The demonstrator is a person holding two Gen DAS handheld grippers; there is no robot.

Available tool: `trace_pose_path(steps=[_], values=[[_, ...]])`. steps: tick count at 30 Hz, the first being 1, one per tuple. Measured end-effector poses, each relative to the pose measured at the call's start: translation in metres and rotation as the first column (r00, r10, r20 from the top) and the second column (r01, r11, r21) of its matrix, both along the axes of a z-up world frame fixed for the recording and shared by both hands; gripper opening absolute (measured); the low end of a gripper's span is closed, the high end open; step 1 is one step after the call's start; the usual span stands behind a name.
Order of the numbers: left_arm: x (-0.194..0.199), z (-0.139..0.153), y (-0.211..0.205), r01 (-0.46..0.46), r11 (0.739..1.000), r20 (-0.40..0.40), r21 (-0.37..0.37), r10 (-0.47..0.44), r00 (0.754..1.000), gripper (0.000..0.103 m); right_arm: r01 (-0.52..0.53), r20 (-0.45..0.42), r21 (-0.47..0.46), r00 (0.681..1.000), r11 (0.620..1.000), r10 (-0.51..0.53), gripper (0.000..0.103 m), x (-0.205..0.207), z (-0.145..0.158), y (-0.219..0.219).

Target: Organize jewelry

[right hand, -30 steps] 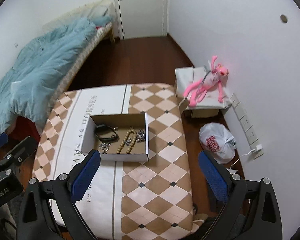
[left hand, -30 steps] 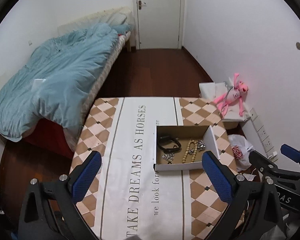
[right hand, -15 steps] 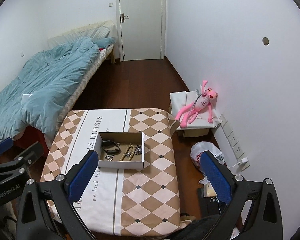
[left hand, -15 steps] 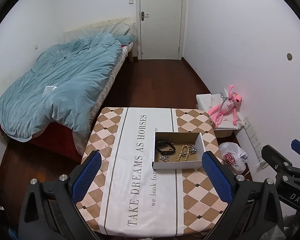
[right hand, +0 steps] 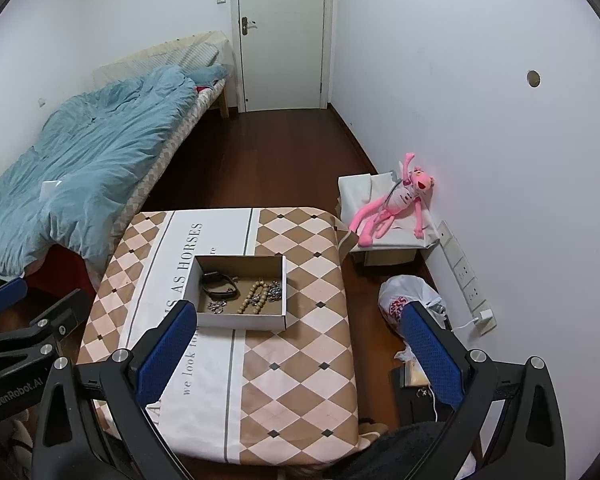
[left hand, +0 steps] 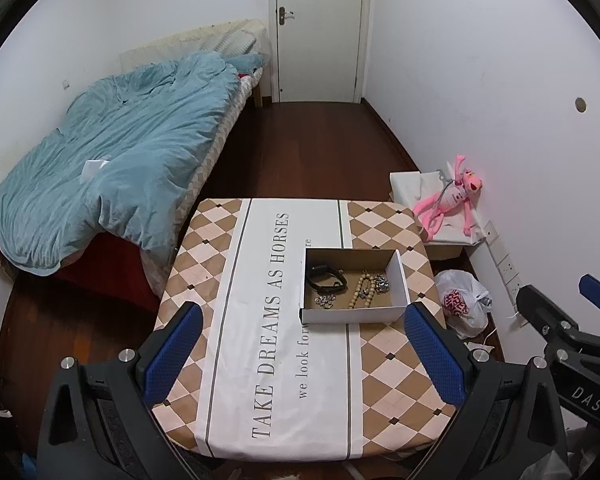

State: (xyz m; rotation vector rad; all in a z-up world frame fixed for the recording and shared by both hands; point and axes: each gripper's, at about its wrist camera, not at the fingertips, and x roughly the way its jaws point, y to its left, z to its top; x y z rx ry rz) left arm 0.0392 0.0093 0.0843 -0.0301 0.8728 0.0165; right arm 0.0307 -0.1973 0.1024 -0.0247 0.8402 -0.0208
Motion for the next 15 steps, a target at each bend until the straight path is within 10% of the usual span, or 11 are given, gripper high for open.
trace_pose_path(steps=[15], values=[[0.051,-0.028,0.000,-0.017,0.999,-0.087,0.030,0.020,0.996,0.103,0.011,-0.091,-0.029,0.996,1.000,-0.014,0.103,0.062,-0.035,0.004]])
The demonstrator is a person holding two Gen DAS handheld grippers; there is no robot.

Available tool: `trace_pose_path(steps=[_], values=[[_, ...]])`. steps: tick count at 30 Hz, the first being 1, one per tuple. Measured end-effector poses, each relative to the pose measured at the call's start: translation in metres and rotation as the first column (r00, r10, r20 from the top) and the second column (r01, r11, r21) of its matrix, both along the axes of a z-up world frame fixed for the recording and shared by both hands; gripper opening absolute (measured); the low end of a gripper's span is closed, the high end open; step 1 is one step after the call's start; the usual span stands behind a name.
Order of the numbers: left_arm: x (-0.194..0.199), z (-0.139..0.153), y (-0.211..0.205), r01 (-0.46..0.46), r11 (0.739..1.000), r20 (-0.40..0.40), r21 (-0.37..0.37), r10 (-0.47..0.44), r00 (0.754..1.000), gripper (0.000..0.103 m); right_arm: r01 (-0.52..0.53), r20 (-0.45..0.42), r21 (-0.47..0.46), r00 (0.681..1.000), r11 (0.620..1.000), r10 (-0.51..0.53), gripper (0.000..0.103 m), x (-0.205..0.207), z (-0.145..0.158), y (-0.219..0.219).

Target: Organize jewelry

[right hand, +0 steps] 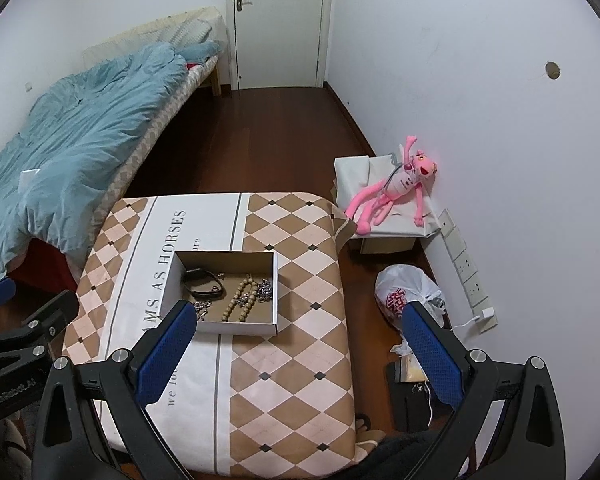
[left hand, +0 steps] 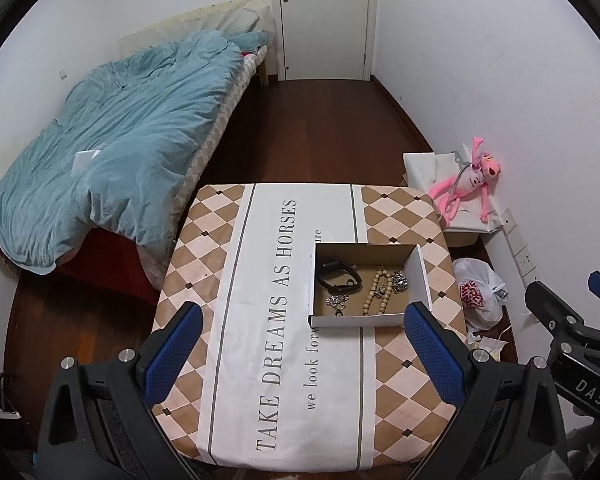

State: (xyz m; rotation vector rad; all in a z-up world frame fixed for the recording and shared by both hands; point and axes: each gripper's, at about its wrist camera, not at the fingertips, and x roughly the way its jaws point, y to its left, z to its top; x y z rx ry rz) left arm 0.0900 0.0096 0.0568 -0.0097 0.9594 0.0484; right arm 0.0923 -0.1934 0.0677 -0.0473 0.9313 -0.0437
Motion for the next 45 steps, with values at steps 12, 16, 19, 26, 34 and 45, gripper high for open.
trace_pose_path(steps=[12,16,19,26,34,45], values=[[0.019,-0.018,-0.004,0.017,1.000,-0.061,-0.005,-0.017,0.998,0.103,0.007,-0.063,-0.008,0.998,1.000,-0.008,0.103,0.023,-0.020,0.000],[0.021,-0.021,-0.004,0.019,1.000,-0.069,-0.003,-0.019,0.997,0.103,0.009,-0.072,-0.007,0.997,1.000,-0.009,0.103,0.025,-0.021,-0.001],[0.021,-0.022,-0.005,0.025,1.000,-0.074,-0.004,-0.025,0.997,0.103,0.008,-0.077,-0.010,0.997,1.000,-0.009,0.103,0.025,-0.023,-0.001],[0.022,-0.023,-0.006,0.030,1.000,-0.076,-0.008,-0.031,0.997,0.103,0.004,-0.098,-0.010,0.995,1.000,-0.005,0.103,0.027,-0.027,0.000],[0.021,-0.024,-0.007,0.029,0.999,-0.080,-0.016,-0.030,0.996,0.103,-0.001,-0.110,-0.008,0.994,1.000,0.000,0.103,0.026,-0.028,0.000],[0.021,-0.027,-0.003,0.022,1.000,-0.076,-0.008,-0.023,0.997,0.103,-0.009,-0.117,-0.005,0.993,1.000,0.008,0.103,0.024,-0.029,0.002]])
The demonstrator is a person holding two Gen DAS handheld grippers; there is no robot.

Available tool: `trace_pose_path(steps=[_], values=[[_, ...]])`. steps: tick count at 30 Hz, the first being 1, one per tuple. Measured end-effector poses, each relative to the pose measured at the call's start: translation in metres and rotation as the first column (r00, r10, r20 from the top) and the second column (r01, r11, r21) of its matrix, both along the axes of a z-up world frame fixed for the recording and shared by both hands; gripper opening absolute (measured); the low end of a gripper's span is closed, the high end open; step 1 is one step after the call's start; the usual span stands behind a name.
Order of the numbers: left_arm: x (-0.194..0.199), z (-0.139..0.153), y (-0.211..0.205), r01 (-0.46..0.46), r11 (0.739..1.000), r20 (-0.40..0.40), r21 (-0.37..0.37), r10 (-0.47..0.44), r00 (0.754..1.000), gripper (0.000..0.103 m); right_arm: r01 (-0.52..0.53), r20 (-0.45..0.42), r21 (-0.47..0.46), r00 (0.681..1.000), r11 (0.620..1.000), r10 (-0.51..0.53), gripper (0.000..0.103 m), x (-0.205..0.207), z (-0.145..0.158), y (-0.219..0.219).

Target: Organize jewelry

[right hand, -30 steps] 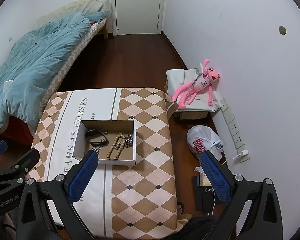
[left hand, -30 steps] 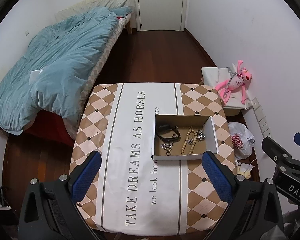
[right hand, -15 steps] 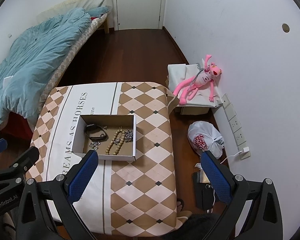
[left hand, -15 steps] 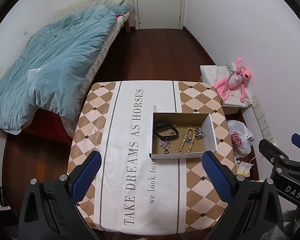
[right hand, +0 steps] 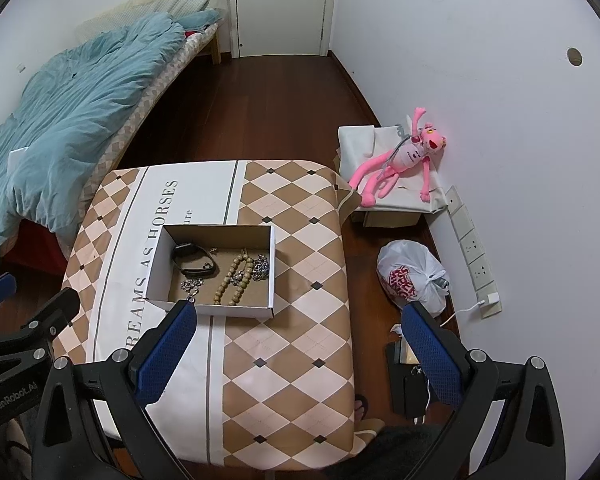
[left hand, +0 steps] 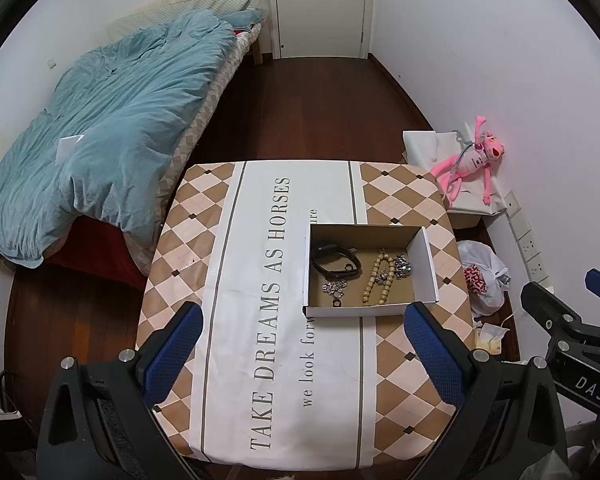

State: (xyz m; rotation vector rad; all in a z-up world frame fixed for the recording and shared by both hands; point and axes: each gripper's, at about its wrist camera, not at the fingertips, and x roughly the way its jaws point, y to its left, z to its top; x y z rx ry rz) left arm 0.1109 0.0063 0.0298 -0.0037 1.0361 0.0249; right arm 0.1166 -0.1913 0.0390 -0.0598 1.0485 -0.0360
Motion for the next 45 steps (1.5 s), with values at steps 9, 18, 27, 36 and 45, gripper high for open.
trace_pose_path(steps=[9,18,27,36,45], values=[[-0.001,-0.004,0.004,0.000,1.000,0.001,0.011,0.000,1.000,0.103,-0.002,-0.004,-0.001,1.000,1.000,0.002,0.103,0.000,0.000,0.002],[-0.001,-0.003,0.004,-0.001,1.000,0.005,0.013,0.001,1.000,0.103,-0.001,-0.005,0.003,1.000,1.000,0.001,0.103,0.000,-0.001,0.002],[0.001,0.001,0.003,0.003,1.000,0.011,0.014,-0.003,1.000,0.103,-0.005,-0.009,0.006,1.000,1.000,0.005,0.103,-0.001,-0.002,0.003],[0.002,0.005,0.002,0.002,1.000,0.011,0.014,-0.002,1.000,0.103,-0.004,-0.012,0.012,1.000,1.000,0.005,0.103,-0.002,-0.003,0.006],[0.002,0.006,0.000,0.001,1.000,0.012,0.013,-0.001,1.000,0.103,-0.001,-0.016,0.010,1.000,1.000,0.001,0.103,-0.001,-0.006,0.004]])
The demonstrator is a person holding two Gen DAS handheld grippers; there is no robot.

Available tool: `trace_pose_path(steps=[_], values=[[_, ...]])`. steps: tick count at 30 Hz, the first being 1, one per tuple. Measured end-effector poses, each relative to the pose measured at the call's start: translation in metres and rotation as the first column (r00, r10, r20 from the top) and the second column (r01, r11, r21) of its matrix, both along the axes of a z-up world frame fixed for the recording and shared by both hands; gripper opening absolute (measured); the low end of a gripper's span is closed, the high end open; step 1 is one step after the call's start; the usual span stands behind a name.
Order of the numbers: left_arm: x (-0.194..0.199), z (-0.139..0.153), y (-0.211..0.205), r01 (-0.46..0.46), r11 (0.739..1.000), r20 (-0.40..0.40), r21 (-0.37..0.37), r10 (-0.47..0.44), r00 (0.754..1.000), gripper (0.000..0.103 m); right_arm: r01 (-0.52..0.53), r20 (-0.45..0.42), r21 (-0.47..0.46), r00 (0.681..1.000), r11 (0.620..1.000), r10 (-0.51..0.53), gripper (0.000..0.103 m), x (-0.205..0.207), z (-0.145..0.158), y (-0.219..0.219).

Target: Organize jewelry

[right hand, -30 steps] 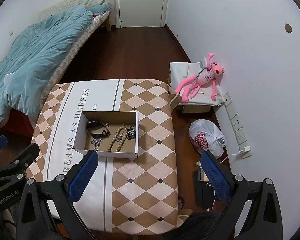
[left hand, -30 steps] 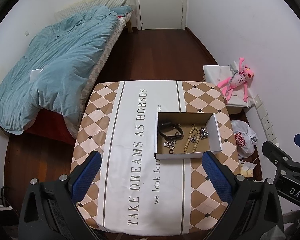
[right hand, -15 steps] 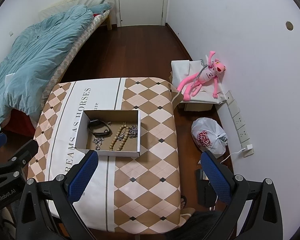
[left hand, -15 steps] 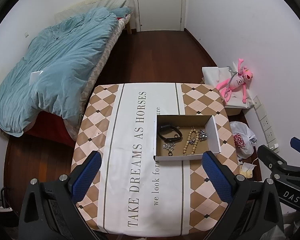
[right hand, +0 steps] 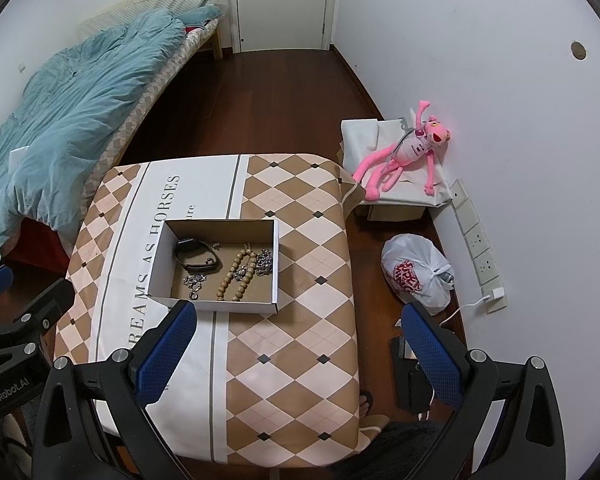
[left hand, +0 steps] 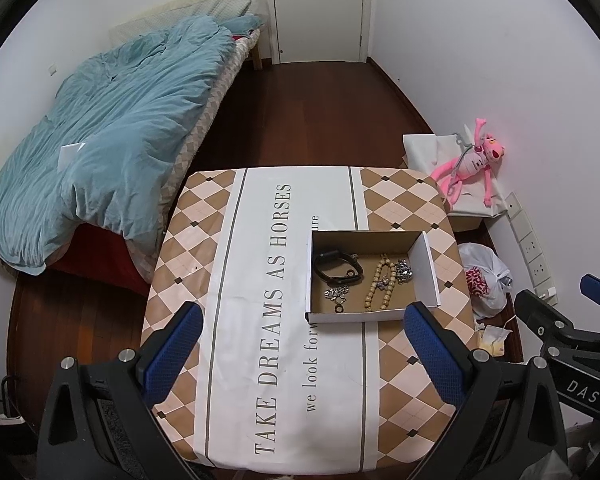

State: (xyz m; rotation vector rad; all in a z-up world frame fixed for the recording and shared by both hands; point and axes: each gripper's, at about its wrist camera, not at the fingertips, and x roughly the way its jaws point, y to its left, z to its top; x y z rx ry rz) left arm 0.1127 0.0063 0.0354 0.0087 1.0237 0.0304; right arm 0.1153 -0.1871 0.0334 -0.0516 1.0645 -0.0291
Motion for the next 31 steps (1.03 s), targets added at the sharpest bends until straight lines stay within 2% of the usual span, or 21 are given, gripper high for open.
trace_pose_path(steps=[31], values=[[-0.0010,-0.0022,-0.0002,0.002,1.000,0.004,-0.004,-0.002,1.000,0.103,-0.001,-0.008,-0.003,1.000,1.000,0.001,0.103,-0.0007,-0.0025,-0.0053]])
